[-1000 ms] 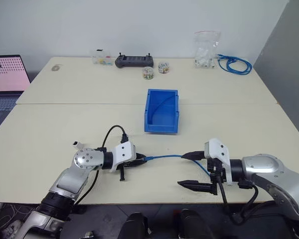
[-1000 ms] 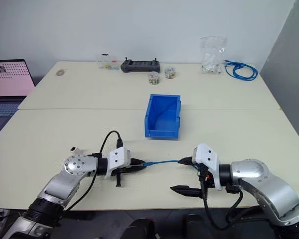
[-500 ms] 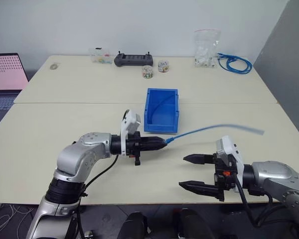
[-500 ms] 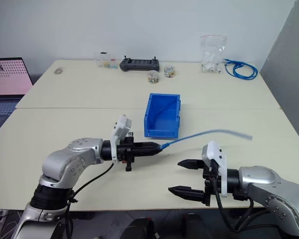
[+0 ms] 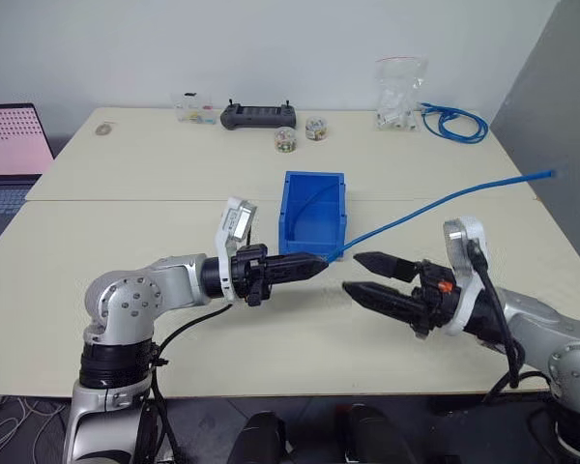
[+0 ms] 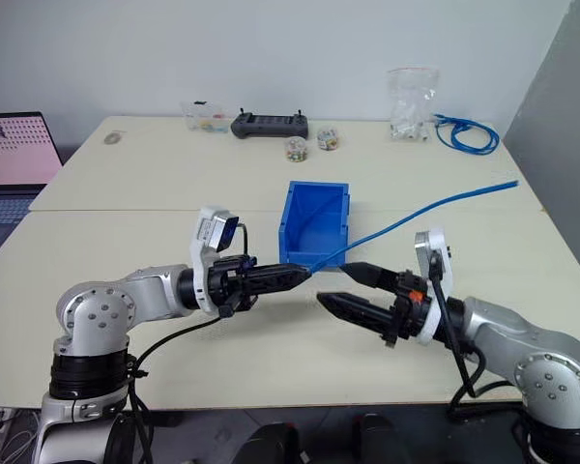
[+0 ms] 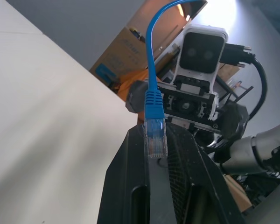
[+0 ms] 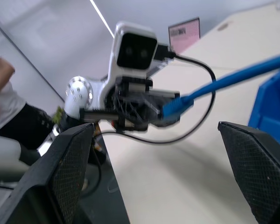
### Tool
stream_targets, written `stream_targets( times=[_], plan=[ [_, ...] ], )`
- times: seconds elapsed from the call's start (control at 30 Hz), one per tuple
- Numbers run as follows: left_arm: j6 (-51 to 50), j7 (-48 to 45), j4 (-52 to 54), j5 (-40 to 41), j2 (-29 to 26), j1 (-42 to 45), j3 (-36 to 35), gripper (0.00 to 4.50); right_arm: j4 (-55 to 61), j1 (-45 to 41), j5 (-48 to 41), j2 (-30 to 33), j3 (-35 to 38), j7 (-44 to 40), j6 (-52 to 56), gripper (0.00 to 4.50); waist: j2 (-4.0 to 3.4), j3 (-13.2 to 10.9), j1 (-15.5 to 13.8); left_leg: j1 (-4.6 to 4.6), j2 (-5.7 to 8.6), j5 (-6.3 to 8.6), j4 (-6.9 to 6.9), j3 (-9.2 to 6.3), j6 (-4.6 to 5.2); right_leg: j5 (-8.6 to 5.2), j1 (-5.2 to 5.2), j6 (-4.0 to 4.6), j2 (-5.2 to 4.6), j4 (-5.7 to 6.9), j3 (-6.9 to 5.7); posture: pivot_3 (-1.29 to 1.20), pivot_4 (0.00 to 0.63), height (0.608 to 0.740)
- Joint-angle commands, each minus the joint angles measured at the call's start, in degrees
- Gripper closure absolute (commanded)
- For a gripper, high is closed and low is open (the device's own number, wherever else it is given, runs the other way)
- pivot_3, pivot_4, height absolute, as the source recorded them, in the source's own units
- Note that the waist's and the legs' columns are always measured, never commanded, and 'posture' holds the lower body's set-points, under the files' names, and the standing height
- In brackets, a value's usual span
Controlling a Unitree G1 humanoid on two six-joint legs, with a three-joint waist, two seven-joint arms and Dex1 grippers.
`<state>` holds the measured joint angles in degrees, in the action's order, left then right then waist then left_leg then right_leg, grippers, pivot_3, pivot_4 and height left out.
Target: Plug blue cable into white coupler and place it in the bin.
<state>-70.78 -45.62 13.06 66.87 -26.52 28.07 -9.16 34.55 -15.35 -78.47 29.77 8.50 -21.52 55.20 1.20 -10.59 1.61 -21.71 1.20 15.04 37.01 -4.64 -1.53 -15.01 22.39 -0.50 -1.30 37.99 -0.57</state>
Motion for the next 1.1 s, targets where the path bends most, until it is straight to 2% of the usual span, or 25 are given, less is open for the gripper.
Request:
stream_targets(
  times=[0.03,0.13,0.23,0.4,0.77,0.8,1.1],
  plan=[
    [-0.23,2.72,2.19,4.25,0.37,0.3,-1.84,4.28,-0.83,-2.93,-3.27,-1.82,-1.64,2.47,-1.62,0.0,0.0,0.0,-0.02,-0.01,0.0,0.0,0.0,0.0,0.0,0.0,0.01,0.0,0.0,0.0,0.0,0.0,0.15,0.74],
    [0.12,4.22,2.41,5.82,0.2,0.02,-1.73,4.28,-1.62,-4.36,-4.35,-2.86,-2.82,3.36,-1.86,0.0,0.0,0.0,-0.07,-0.02,0.01,0.0,0.0,0.01,0.0,0.0,0.01,0.0,-0.01,-0.01,0.02,0.0,0.15,0.74],
    [0.52,5.14,3.02,7.02,-0.2,-0.55,-1.37,4.28,-2.3,-5.4,-5.98,-3.17,-3.37,3.93,-1.97,0.45,0.0,0.0,-0.1,-0.03,0.02,0.0,0.0,0.03,0.0,0.0,0.03,0.0,-0.01,-0.02,0.04,0.0,0.15,0.74],
    [1.03,5.46,3.35,7.71,-0.83,-1.24,-0.96,4.28,-2.59,-5.72,-8.03,-2.66,-3.61,4.19,-1.75,1.85,0.0,0.0,-0.08,-0.03,0.01,0.0,-0.01,0.03,0.0,0.0,0.07,0.01,-0.01,0.0,0.04,0.0,0.15,0.74],
    [2.11,5.63,3.71,8.04,-0.96,-1.78,-0.44,4.28,-2.27,-5.7,-9.3,-1.28,-4.77,3.79,-1.22,4.31,0.0,0.0,-0.08,-0.07,0.01,0.0,-0.02,0.06,0.0,0.0,0.11,0.01,-0.01,0.0,0.07,0.0,0.15,0.74],
    [2.4,5.48,3.77,7.75,-0.96,-1.85,-0.31,4.28,-2.25,-5.72,-9.1,-1.15,-4.89,3.64,-1.15,4.42,0.0,0.0,-0.08,-0.07,0.01,0.0,-0.02,0.07,0.0,0.0,0.11,0.01,-0.01,0.0,0.07,0.0,0.15,0.74],
    [6.39,5.02,3.12,4.09,-0.19,-2.52,0.86,4.28,-2.28,-5.66,-7.33,-0.68,-5.73,2.92,-1.44,4.43,0.0,0.0,-0.12,-0.1,0.01,0.0,-0.02,0.08,0.0,0.0,0.14,0.01,-0.01,-0.01,0.08,0.0,0.15,0.74]
  ],
)
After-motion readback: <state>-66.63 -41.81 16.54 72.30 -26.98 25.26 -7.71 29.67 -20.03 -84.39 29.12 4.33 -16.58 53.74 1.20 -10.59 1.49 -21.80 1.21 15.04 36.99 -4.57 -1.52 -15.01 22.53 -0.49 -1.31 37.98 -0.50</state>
